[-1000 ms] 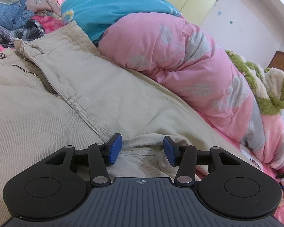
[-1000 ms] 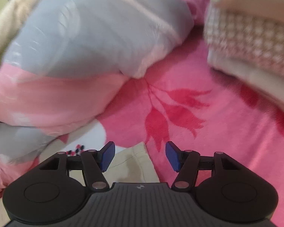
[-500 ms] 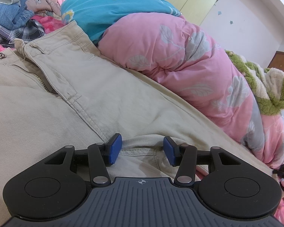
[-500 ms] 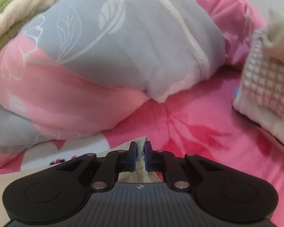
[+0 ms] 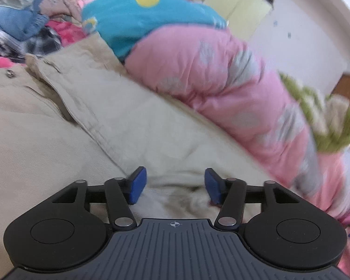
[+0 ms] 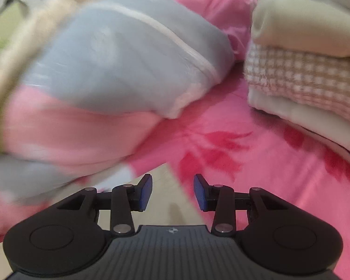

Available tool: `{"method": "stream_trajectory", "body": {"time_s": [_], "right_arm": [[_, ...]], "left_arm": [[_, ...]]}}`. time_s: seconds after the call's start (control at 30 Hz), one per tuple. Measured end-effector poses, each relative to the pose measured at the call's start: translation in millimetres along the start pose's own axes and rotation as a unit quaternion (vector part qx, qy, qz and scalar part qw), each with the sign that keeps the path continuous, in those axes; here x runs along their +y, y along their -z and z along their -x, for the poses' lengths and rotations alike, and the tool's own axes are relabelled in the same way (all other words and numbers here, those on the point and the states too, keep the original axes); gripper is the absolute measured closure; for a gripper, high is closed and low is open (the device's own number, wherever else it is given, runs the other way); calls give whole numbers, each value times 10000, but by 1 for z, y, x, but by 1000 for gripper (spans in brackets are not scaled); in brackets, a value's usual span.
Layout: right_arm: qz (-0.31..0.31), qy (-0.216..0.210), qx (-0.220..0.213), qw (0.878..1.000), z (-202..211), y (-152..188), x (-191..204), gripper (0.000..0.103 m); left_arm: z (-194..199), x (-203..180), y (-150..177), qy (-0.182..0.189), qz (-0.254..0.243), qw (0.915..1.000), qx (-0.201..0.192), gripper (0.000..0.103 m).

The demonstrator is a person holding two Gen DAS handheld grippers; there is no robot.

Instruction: Fold clothes

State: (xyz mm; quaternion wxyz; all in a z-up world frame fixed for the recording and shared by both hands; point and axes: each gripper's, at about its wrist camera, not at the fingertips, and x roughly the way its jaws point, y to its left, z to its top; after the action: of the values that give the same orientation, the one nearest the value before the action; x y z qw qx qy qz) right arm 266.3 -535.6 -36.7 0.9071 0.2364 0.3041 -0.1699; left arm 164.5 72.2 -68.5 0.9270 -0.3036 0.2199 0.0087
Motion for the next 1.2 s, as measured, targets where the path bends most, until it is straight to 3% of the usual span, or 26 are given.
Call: {"method": "stream_trajectory", "body": {"time_s": [0.13, 0.2, 0.37, 0.43, 0.53, 0.6, 0.73, 0.87, 1.03, 1.2], "right_arm": [[515, -778, 97, 9956, 71, 25, 39, 58], [858, -1215, 220, 9886, 98, 45, 65, 57], [1580, -2453, 707, 9539, 148, 127, 132, 45], [1715, -2798, 966, 9397, 159, 166, 151, 44], [2010, -2930, 1280, 9260, 175, 222, 170, 44], [2184, -2978, 1255, 9208, 188, 250, 173, 44], [2102, -2908, 1201, 9256, 201, 279, 163, 44], [2043, -2575, 1166, 9372, 197, 288, 149, 44], [1947, -2462, 1077, 9433, 199, 289, 135, 44], [1871, -2385, 1151, 9460, 187, 290, 131, 44]], "left_arm": [[42, -11, -11, 114, -212, 9997, -43, 32], [59, -15, -11, 90, -397, 9991, 120, 26], [78, -22, 8, 113, -734, 9956, 579, 15], [77, -30, 20, 107, -1032, 9915, 781, 14], [80, -38, 36, 81, -1429, 9854, 920, 14], [79, -43, 43, 100, -1613, 9825, 930, 13], [67, -52, 59, 90, -2030, 9738, 1025, 10], [46, -60, 69, 133, -2352, 9650, 1152, 10], [12, -65, 59, 391, -2244, 9675, 1101, 0], [-14, -68, 75, 35, -2821, 9528, 1125, 0]]}}
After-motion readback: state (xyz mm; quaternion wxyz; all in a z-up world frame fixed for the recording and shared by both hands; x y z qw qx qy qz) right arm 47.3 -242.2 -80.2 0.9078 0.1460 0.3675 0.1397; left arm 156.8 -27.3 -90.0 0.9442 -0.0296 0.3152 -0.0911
